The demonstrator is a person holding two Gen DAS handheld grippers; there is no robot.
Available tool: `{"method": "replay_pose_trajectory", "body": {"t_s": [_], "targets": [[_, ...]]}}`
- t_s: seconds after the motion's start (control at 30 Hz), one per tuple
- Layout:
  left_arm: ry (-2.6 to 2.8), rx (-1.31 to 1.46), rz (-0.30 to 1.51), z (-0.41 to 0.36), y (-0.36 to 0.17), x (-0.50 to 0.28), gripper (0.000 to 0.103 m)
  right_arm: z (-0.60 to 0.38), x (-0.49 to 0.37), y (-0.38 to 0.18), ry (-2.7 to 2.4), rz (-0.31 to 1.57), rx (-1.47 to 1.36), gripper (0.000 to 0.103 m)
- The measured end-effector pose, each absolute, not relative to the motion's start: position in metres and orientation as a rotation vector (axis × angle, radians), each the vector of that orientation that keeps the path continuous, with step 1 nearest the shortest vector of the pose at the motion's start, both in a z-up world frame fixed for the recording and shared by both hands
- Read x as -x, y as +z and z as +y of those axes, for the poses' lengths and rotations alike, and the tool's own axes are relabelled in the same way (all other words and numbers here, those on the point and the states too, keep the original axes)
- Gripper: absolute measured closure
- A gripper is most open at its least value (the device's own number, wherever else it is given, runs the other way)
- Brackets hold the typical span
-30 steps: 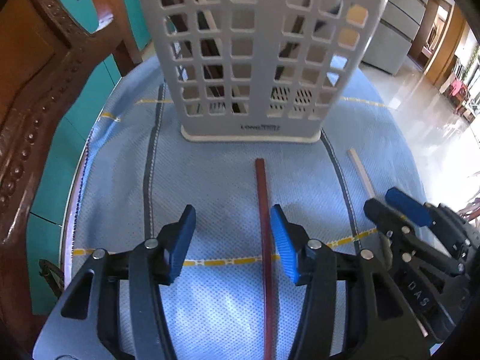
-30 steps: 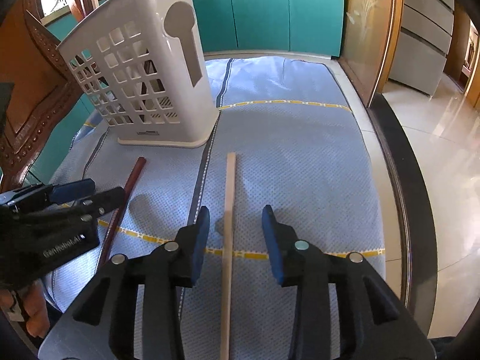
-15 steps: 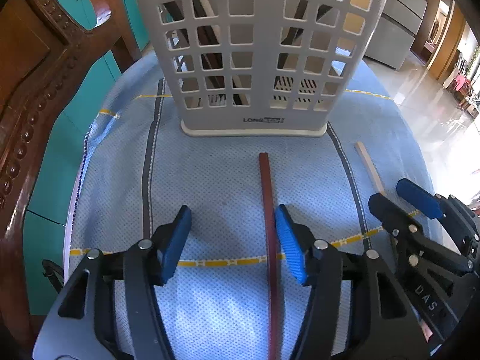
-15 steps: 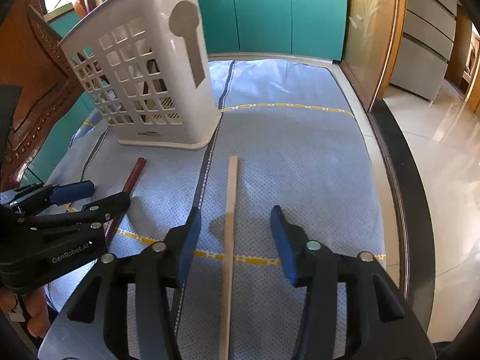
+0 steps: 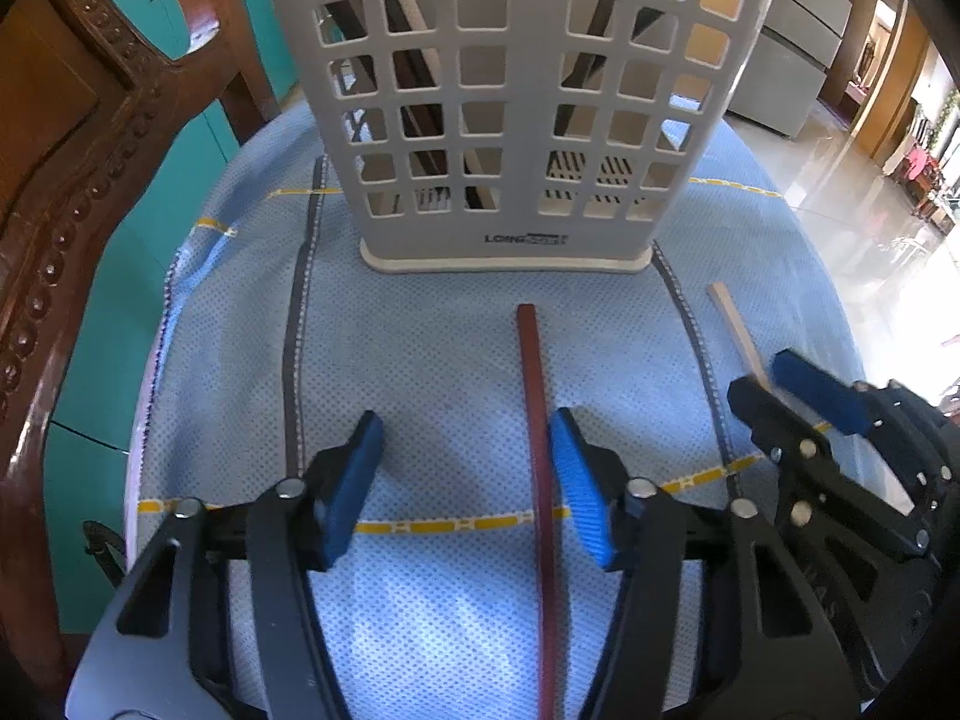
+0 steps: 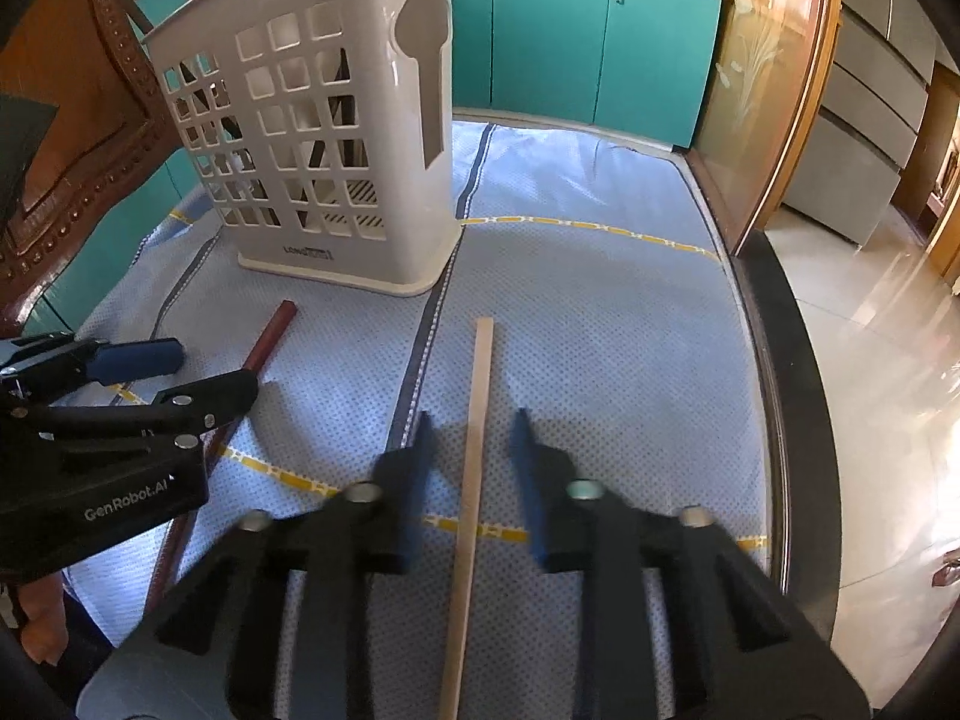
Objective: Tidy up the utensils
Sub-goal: 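Lift both chopsticks into the white basket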
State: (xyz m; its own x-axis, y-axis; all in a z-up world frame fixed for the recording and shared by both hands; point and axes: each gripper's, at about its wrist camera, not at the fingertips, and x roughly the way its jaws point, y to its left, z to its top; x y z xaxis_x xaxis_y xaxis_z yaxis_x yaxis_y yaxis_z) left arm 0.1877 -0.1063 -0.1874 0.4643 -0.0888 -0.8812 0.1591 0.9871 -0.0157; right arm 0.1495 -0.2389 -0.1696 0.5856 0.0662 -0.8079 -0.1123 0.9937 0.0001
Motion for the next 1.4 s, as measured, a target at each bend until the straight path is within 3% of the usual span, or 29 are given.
{"method": "replay_pose_trajectory", "body": {"t_s": [0.03,0.1,0.17,0.37,0.67,0.9,1.2,1.4], "targets": [[-0.154,-0.073,1.075,-0.106,-0.187,-0.188,0.055,-0.24,-0.15,-0.169,0.111,0.942,0.042,0.095],[-0.163,-0.072,1.068,-0.106,-0.186,-0.186,0.07,-0.241,-0.149,-0.169,0.118,0.944,0.026,0.096],[-0.16,-0.069,1.064,-0.106,-0.184,-0.187,0.094,-0.245,-0.149,-0.168,0.137,0.946,-0.007,0.096],[-0.146,-0.062,0.962,-0.102,-0.159,-0.178,0.096,-0.248,-0.141,-0.152,0.169,0.871,-0.043,0.097],[-0.213,0.079,0.734,-0.07,-0.077,-0.129,0.096,-0.268,-0.092,-0.064,0.364,0.589,-0.149,0.097],[-0.236,0.146,0.551,-0.043,-0.01,-0.086,0.096,-0.28,-0.073,-0.004,0.478,0.478,-0.244,0.097],[-0.249,0.144,0.308,-0.039,0.11,-0.092,0.096,-0.27,-0.12,0.102,0.494,0.301,-0.234,0.097],[-0.212,0.183,0.226,-0.037,0.128,-0.115,0.096,-0.271,-0.144,0.124,0.424,0.196,-0.276,0.097]]}}
